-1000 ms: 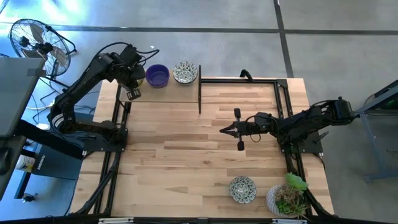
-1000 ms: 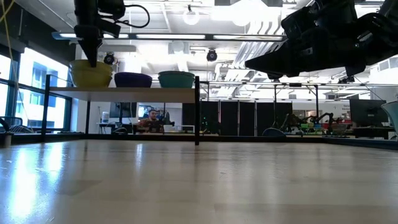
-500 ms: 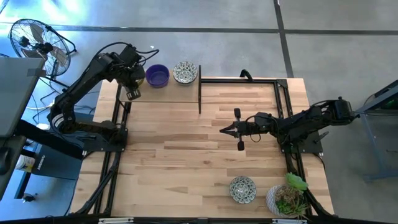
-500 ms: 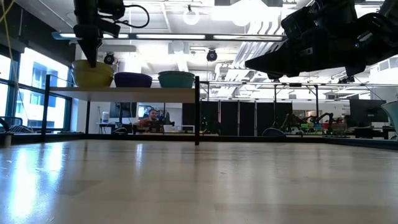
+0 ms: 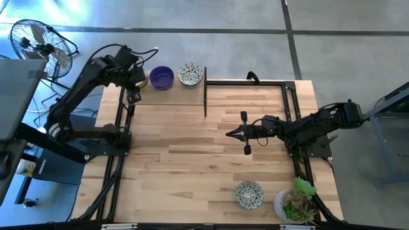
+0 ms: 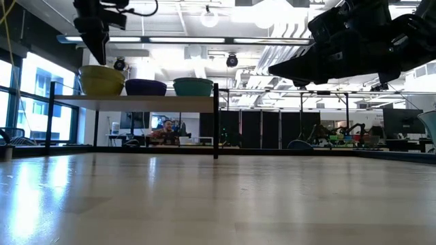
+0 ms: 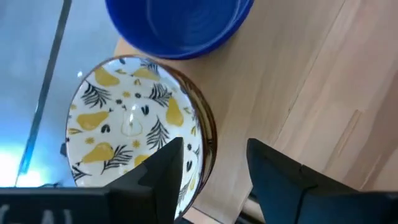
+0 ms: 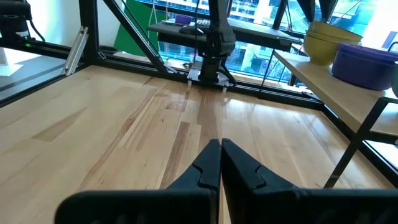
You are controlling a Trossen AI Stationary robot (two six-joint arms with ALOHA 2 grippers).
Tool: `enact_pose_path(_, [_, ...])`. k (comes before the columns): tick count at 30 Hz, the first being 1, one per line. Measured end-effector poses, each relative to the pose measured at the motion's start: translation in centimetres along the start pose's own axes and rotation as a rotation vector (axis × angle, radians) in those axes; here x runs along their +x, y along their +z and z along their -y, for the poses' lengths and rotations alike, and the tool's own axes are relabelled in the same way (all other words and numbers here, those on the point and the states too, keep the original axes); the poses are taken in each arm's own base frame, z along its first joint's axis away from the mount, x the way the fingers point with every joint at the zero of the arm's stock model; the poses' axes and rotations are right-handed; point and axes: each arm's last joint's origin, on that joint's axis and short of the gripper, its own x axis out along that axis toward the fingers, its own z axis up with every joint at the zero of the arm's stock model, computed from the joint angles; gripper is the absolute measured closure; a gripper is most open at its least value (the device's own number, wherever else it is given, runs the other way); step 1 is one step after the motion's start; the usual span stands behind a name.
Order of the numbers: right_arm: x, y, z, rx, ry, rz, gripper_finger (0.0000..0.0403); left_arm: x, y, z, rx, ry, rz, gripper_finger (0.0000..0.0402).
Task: Pick & Place Mini bowls
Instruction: Stack the blue and white patterned bowl on the blue and white patterned bowl on the shelf
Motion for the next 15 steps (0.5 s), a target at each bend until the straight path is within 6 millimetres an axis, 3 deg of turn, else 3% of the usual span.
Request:
enact_pose_path(9, [0.0,0.0,0.0,0.000,0.000,0.000,0.0401,-1.9,-0.5,0.3,0.026,0.033,0.148,0.0236])
enact_pose_path(15, [0.0,0.0,0.0,0.000,0.000,0.000,0.0402,-3.3,-0.5,0.2,0.036,0.099,0.291,0.0288])
